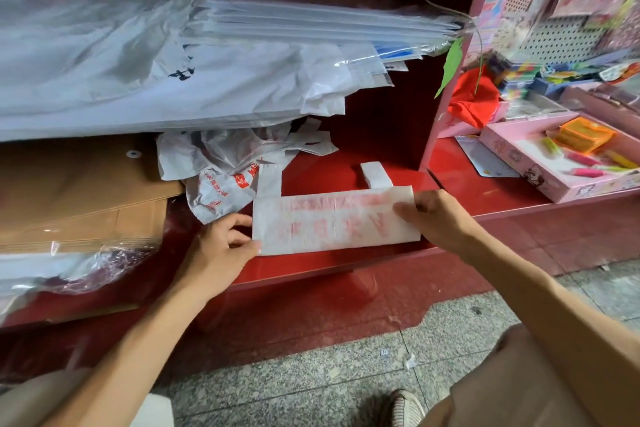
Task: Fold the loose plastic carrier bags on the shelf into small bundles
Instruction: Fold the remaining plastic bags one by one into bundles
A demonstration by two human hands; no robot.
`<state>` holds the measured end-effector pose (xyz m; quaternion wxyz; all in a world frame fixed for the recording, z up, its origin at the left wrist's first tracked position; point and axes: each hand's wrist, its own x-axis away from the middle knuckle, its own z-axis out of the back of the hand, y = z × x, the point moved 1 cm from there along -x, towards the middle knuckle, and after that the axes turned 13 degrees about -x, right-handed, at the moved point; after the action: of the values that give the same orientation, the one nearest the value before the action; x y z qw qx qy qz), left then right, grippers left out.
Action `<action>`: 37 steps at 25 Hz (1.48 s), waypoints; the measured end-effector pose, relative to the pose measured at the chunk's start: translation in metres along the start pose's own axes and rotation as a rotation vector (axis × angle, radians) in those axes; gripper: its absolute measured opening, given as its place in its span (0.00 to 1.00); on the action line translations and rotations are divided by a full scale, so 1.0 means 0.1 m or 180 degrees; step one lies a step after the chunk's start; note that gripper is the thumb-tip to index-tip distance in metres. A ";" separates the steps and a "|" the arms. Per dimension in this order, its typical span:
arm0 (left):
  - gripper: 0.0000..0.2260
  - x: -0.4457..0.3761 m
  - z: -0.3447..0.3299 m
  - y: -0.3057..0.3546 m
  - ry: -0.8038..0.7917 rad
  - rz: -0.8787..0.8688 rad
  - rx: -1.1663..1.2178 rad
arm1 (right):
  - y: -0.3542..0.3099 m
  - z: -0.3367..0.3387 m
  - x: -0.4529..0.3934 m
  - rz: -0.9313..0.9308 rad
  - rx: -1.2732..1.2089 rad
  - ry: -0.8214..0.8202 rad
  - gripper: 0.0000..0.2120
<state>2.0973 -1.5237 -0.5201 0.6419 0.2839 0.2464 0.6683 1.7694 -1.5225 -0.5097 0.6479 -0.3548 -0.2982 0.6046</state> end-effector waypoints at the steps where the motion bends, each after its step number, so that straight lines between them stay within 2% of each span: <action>1: 0.15 -0.01 -0.02 -0.01 0.0003 0.0074 -0.0018 | 0.03 -0.04 -0.03 0.0094 0.0257 0.0089 0.18; 3: 0.19 -0.04 -0.05 -0.03 0.0211 0.0082 -0.0344 | 0.04 -0.09 -0.08 0.0156 0.0722 0.0465 0.13; 4: 0.19 -0.04 -0.04 -0.02 0.0516 -0.0209 -0.0693 | 0.00 -0.11 -0.08 0.0195 0.0922 0.0708 0.10; 5: 0.19 -0.04 -0.05 0.00 0.0798 -0.0749 -0.1059 | -0.03 -0.15 -0.06 0.0326 0.1035 0.0864 0.13; 6: 0.21 -0.01 -0.07 0.03 0.0856 -0.1327 -0.1337 | -0.06 -0.18 -0.04 0.0568 0.1164 0.0757 0.20; 7: 0.25 0.00 -0.10 0.05 0.0629 -0.1720 -0.1535 | -0.09 -0.23 -0.01 0.0765 0.1258 0.0347 0.29; 9: 0.38 0.00 -0.15 0.07 -0.0228 -0.1849 -0.1868 | -0.15 -0.30 0.10 0.0753 0.1528 -0.0791 0.45; 10: 0.43 -0.02 -0.17 0.04 -0.0543 -0.1783 -0.2184 | -0.15 -0.33 0.16 0.0727 0.1804 -0.1178 0.48; 11: 0.44 -0.04 -0.18 0.01 -0.0659 -0.1773 -0.2520 | -0.15 -0.33 0.20 0.0810 0.2064 -0.1266 0.48; 12: 0.44 -0.04 -0.16 -0.01 -0.0627 -0.1770 -0.2731 | -0.17 -0.31 0.22 0.0876 0.2166 -0.1164 0.45; 14: 0.39 0.01 -0.06 0.05 -0.0341 -0.1834 -0.2664 | -0.19 -0.21 0.23 0.0897 0.1710 -0.1025 0.31; 17: 0.24 0.10 0.11 0.11 -0.0089 -0.1689 -0.1883 | -0.18 -0.05 0.17 0.0422 0.0607 -0.0969 0.10; 18: 0.20 0.09 0.16 0.10 -0.0112 -0.1421 -0.1495 | -0.16 -0.01 0.13 0.0190 0.0214 -0.0823 0.04; 19: 0.17 0.06 0.19 0.10 -0.0188 -0.1036 -0.1034 | -0.15 0.01 0.10 -0.0006 -0.0171 -0.0611 0.03; 21: 0.13 -0.03 0.16 0.06 -0.0365 -0.0237 -0.0176 | -0.11 0.00 0.02 -0.0346 -0.0857 -0.0182 0.08; 23: 0.14 -0.10 0.09 0.04 -0.0277 0.0156 0.0046 | -0.08 -0.05 -0.08 -0.0614 -0.1029 0.0202 0.12; 24: 0.17 -0.11 0.06 0.04 -0.0040 0.0164 -0.0172 | -0.05 -0.09 -0.11 -0.0597 -0.0617 0.0363 0.18; 25: 0.20 -0.10 0.05 0.03 0.0287 -0.0070 -0.0615 | -0.04 -0.12 -0.12 -0.0382 0.0020 0.0476 0.24; 26: 0.25 -0.08 0.03 0.03 0.0539 -0.0556 -0.1026 | -0.05 -0.14 -0.11 -0.0008 0.0620 0.0489 0.30; 27: 0.31 -0.06 0.01 0.01 0.0486 -0.1102 -0.1325 | -0.06 -0.17 -0.09 0.0362 0.0963 0.0262 0.37; 28: 0.36 -0.06 -0.01 0.02 0.0189 -0.1529 -0.1596 | -0.10 -0.19 -0.03 0.0560 0.1131 -0.0243 0.43; 30: 0.43 -0.04 -0.05 0.00 -0.0551 -0.1809 -0.2235 | -0.15 -0.24 0.12 0.0579 0.1675 -0.1181 0.46; 31: 0.43 -0.04 -0.06 -0.03 -0.0653 -0.1908 -0.2536 | -0.17 -0.24 0.18 0.0722 0.2060 -0.1278 0.44; 32: 0.41 -0.04 -0.06 -0.05 -0.0498 -0.2102 -0.2573 | -0.17 -0.22 0.20 0.0869 0.2214 -0.1170 0.37; 33: 0.35 -0.03 -0.03 -0.07 -0.0351 -0.2161 -0.2429 | -0.18 -0.16 0.21 0.0970 0.2057 -0.1088 0.29; 35: 0.16 0.03 0.07 -0.05 -0.0305 -0.2010 -0.1833 | -0.20 -0.03 0.20 0.0853 0.1258 -0.1162 0.13; 37: 0.03 0.05 0.14 0.01 -0.0366 -0.1635 -0.1358 | -0.20 0.11 0.12 0.0397 0.0131 -0.1086 0.05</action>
<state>2.1058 -1.5188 -0.5090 0.8471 0.1090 0.1278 0.5041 1.7727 -1.5094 -0.4872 0.5562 -0.2516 -0.3688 0.7010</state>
